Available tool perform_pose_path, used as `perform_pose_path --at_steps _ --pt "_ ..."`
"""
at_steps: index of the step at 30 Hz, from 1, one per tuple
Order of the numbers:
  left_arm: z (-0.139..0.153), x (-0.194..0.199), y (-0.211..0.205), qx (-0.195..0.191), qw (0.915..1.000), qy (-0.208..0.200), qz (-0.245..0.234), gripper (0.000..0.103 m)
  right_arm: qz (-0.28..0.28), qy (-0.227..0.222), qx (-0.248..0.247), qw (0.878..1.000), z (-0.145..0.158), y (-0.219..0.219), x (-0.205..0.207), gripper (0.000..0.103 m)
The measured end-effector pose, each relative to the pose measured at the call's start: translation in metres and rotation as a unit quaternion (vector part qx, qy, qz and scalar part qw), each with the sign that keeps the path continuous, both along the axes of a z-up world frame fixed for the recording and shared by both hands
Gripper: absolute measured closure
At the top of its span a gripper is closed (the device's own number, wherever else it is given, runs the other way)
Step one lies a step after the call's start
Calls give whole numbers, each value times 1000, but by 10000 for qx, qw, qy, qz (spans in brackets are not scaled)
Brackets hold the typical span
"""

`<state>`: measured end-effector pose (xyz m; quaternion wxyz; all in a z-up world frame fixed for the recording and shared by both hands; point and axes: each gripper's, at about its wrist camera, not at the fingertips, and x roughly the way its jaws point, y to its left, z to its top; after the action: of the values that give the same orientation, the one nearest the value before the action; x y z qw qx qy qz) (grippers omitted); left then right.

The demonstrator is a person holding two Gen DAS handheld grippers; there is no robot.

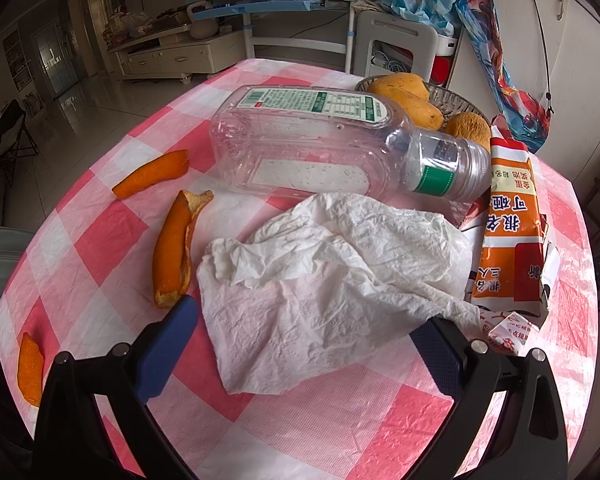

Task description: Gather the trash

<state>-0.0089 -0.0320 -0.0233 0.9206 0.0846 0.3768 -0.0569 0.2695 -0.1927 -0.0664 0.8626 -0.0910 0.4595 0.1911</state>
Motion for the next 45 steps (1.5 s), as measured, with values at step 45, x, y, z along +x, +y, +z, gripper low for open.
perform_pose_path --at_steps 45 --pt "-7 11 9 -622 9973 378 128 9 -5 -15 1 10000 0 0 -1 6"
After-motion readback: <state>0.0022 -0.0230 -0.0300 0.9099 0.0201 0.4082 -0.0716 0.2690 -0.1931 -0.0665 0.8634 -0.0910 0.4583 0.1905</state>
